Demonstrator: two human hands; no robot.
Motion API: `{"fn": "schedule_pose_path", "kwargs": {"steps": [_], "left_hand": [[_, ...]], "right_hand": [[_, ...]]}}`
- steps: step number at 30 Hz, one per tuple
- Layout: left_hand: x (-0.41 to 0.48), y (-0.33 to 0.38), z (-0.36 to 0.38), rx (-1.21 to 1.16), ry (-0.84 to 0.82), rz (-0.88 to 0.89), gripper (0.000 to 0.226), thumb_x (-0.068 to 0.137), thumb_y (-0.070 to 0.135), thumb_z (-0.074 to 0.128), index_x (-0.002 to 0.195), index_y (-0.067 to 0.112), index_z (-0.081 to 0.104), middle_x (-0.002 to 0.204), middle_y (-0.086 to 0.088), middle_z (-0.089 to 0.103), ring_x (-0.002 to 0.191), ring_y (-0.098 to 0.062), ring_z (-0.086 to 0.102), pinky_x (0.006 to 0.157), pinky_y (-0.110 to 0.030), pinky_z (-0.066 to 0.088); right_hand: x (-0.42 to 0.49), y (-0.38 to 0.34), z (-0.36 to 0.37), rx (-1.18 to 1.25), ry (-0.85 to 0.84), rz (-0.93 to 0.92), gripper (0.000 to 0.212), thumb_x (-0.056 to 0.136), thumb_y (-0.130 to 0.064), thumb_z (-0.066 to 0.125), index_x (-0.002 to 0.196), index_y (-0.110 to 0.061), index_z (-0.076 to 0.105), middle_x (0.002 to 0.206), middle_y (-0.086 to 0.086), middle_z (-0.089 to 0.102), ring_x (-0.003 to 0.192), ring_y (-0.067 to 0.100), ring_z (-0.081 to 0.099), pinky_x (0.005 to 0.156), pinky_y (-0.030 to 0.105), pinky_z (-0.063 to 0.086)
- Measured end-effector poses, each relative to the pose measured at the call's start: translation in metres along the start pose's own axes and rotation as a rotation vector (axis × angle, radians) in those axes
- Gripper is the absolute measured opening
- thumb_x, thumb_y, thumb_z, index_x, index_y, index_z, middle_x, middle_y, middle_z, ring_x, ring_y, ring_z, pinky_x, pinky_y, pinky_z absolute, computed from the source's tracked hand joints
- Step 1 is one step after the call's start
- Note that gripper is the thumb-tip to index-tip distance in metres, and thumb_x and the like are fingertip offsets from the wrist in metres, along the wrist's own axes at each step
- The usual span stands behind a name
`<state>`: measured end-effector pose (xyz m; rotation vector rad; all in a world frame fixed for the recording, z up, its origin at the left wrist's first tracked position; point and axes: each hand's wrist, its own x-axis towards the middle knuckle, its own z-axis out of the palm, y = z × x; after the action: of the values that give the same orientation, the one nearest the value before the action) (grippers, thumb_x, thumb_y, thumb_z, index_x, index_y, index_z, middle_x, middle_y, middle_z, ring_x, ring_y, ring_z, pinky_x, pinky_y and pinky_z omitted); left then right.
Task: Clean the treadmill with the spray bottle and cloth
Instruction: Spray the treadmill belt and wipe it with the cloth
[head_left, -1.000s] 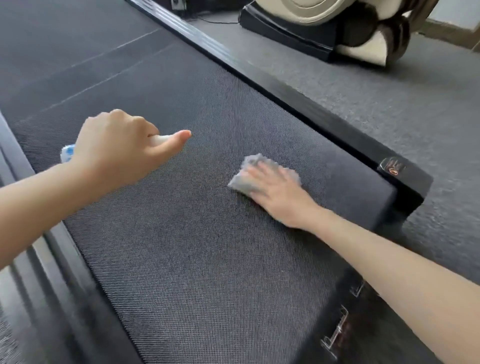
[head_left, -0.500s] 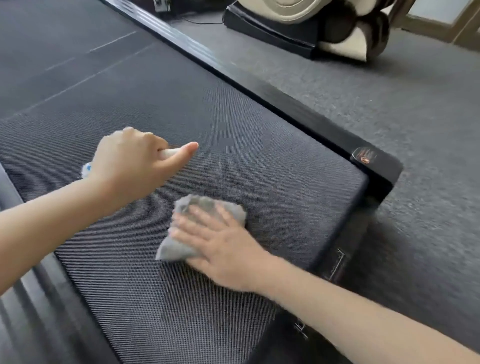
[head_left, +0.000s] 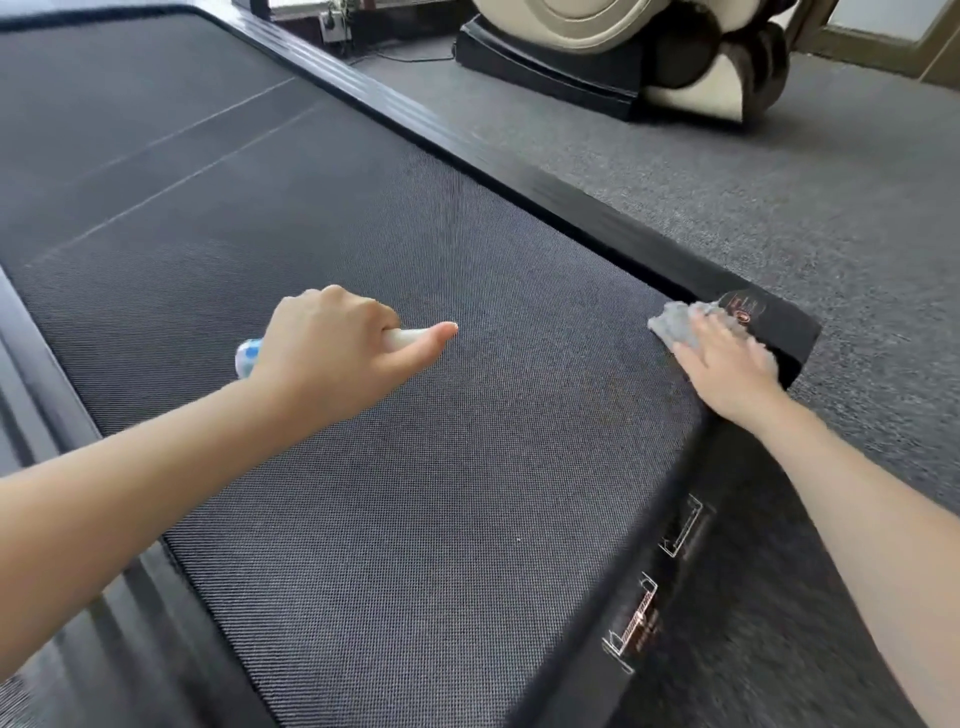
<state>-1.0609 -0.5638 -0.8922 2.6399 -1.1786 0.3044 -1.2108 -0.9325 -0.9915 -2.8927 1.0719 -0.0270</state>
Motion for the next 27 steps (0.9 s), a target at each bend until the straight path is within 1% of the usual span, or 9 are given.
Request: {"fn": "schedule_pose_path", "kwargs": {"steps": [4, 7, 9, 12, 15, 19, 21, 24, 27], "left_hand": [[-0.002, 0.006, 0.003, -0.008, -0.011, 0.015, 0.071, 0.070, 0.078, 0.012, 0.044, 0.015, 0.030, 0.044, 0.000, 0.037, 0.046, -0.020, 0.038, 0.051, -0.030, 0.029], [0.000, 0.017, 0.005, -0.013, -0.008, 0.059, 0.072, 0.072, 0.078, 0.012, 0.043, 0.015, 0.031, 0.044, 0.001, 0.037, 0.047, -0.021, 0.039, 0.052, -0.030, 0.032], [-0.001, 0.025, 0.005, -0.030, 0.010, 0.069, 0.071, 0.072, 0.078, 0.015, 0.043, 0.016, 0.030, 0.043, 0.002, 0.037, 0.046, -0.020, 0.038, 0.053, -0.031, 0.034], [-0.008, 0.034, 0.009, -0.042, 0.016, 0.074, 0.069, 0.073, 0.077, 0.017, 0.043, 0.015, 0.027, 0.042, 0.001, 0.035, 0.045, -0.021, 0.035, 0.053, -0.031, 0.034], [-0.013, 0.038, 0.015, -0.050, 0.024, 0.093, 0.068, 0.074, 0.076, 0.019, 0.044, 0.016, 0.024, 0.041, 0.000, 0.035, 0.042, -0.020, 0.034, 0.049, -0.029, 0.027], [-0.012, 0.042, 0.015, -0.072, 0.066, 0.127, 0.065, 0.078, 0.074, 0.022, 0.043, 0.018, 0.022, 0.038, 0.003, 0.031, 0.038, -0.013, 0.029, 0.046, -0.026, 0.017], [-0.012, 0.045, 0.014, -0.081, 0.069, 0.127, 0.064, 0.078, 0.073, 0.022, 0.044, 0.019, 0.021, 0.039, 0.005, 0.030, 0.039, -0.011, 0.029, 0.047, -0.026, 0.018], [-0.009, 0.048, 0.012, -0.095, 0.053, 0.114, 0.065, 0.078, 0.075, 0.021, 0.045, 0.018, 0.022, 0.040, 0.005, 0.030, 0.040, -0.012, 0.030, 0.050, -0.029, 0.023], [0.001, 0.054, 0.013, -0.092, 0.045, 0.108, 0.067, 0.078, 0.075, 0.021, 0.046, 0.016, 0.022, 0.040, 0.006, 0.027, 0.039, -0.012, 0.028, 0.047, -0.027, 0.022]], "right_hand": [[-0.017, -0.031, 0.002, 0.062, -0.022, -0.071, 0.055, 0.102, -0.038, 0.026, 0.152, -0.018, 0.013, 0.160, 0.000, 0.008, 0.147, 0.018, 0.002, 0.117, 0.046, 0.003], [-0.064, -0.069, 0.005, 0.177, -0.022, -0.352, 0.057, 0.098, -0.042, 0.031, 0.150, -0.022, 0.020, 0.158, -0.004, 0.016, 0.146, 0.014, 0.003, 0.118, 0.048, 0.003], [-0.115, -0.104, 0.008, 0.220, -0.044, -0.574, 0.065, 0.093, -0.050, 0.024, 0.150, -0.021, 0.022, 0.158, -0.004, 0.018, 0.146, 0.013, 0.004, 0.118, 0.046, 0.002], [-0.191, -0.147, 0.014, 0.208, -0.023, -0.913, 0.059, 0.093, -0.045, 0.029, 0.147, -0.020, 0.033, 0.155, -0.002, 0.029, 0.146, 0.019, 0.015, 0.115, 0.047, 0.004], [-0.212, -0.148, 0.015, 0.169, -0.068, -1.036, 0.054, 0.095, -0.042, 0.033, 0.148, -0.031, 0.027, 0.156, -0.012, 0.022, 0.146, 0.010, 0.007, 0.118, 0.038, -0.003], [-0.163, -0.115, 0.011, 0.125, -0.065, -0.903, 0.054, 0.097, -0.046, 0.028, 0.149, -0.035, 0.020, 0.157, -0.017, 0.013, 0.146, 0.004, 0.000, 0.118, 0.037, -0.003], [-0.128, -0.093, 0.007, 0.129, -0.072, -0.753, 0.057, 0.097, -0.052, 0.019, 0.151, -0.035, 0.016, 0.158, -0.017, 0.009, 0.145, 0.003, -0.004, 0.119, 0.039, -0.003], [-0.077, -0.052, 0.002, 0.166, -0.030, -0.523, 0.053, 0.099, -0.051, 0.025, 0.149, -0.035, 0.020, 0.158, -0.012, 0.012, 0.146, 0.008, 0.000, 0.119, 0.045, 0.002], [-0.045, -0.014, -0.005, 0.180, -0.082, -0.247, 0.054, 0.099, -0.050, 0.024, 0.151, -0.036, 0.013, 0.159, -0.012, 0.003, 0.146, 0.008, -0.006, 0.118, 0.045, -0.004]]}}
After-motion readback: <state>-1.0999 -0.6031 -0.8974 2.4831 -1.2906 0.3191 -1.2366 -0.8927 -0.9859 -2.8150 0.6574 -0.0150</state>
